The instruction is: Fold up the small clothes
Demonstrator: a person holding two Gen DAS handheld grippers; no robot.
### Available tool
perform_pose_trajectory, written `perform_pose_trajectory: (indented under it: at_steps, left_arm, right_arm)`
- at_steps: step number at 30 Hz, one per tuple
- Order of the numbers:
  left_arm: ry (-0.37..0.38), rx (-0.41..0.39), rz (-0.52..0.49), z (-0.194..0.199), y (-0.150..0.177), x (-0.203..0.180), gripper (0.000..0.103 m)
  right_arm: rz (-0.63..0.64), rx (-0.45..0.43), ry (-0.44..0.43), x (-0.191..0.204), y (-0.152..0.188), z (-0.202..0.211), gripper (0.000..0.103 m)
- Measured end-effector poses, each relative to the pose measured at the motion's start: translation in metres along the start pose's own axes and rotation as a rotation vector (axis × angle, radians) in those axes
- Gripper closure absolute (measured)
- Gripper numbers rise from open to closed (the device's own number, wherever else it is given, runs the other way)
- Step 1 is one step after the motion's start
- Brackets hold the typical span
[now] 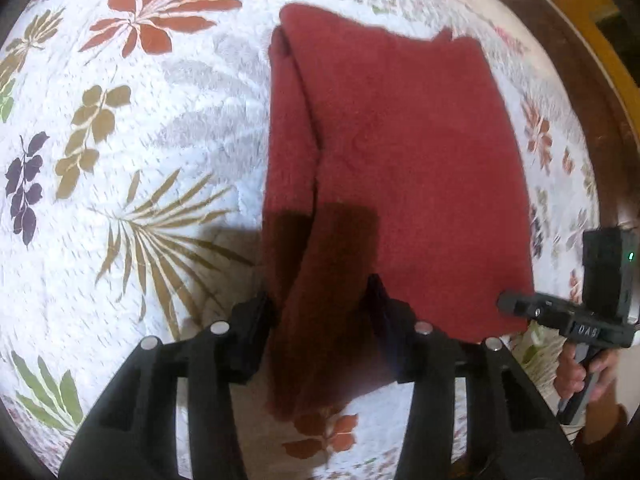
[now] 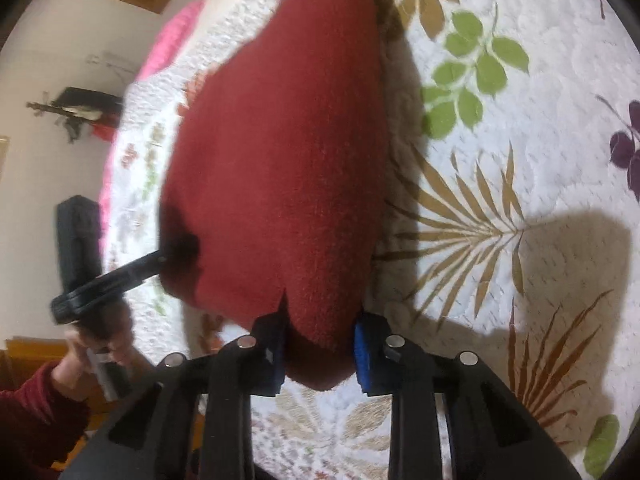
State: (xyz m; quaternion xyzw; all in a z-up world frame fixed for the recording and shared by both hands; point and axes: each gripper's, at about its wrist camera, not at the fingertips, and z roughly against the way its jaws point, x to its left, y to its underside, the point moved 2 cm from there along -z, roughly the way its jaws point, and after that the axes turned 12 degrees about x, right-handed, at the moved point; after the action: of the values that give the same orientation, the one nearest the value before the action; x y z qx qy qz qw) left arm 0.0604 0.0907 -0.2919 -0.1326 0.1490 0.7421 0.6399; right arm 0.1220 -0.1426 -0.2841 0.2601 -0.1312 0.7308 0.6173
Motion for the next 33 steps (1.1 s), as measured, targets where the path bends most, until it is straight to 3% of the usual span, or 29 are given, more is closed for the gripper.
perform_pose_trajectory:
  at_steps: [2,9,11,13,17,21,28,33]
  left_arm:
    - [-0.015,0.000,0.010,-0.008,0.002,0.005,0.048]
    - [-0.052,-0.018,0.032,-0.011,0.003,0.000,0.044]
    - [-0.076,-0.023,0.046,-0.006,0.005,-0.004,0.037]
    - [-0.126,-0.046,0.050,0.006,0.011,-0.009,0.030]
    - [-0.201,-0.055,0.047,0.023,0.034,-0.012,0.027]
    - [-0.227,-0.076,0.090,0.044,0.056,-0.008,0.017]
    - [-0.312,-0.077,0.045,0.068,0.083,-0.021,0.014]
    - [-0.314,-0.084,0.049,0.082,0.100,-0.031,0.014]
  right_arm:
    - [0.004,0.000,0.051,0.002,-0.004,-0.014,0.076]
    - [-0.058,-0.023,0.038,-0.009,-0.004,-0.017,0.070]
    - [-0.058,-0.031,0.068,-0.003,-0.001,-0.011,0.059]
    - [-0.066,-0.050,0.111,0.004,0.003,-0.001,0.031]
    - [-0.037,-0.074,0.278,0.018,0.018,0.012,0.016]
    - [-0.034,-0.089,0.312,0.033,0.036,0.018,0.013]
    - [-0.059,-0.104,0.352,0.048,0.062,0.029,0.009]
    - [-0.088,-0.106,0.371,0.054,0.078,0.040,0.009]
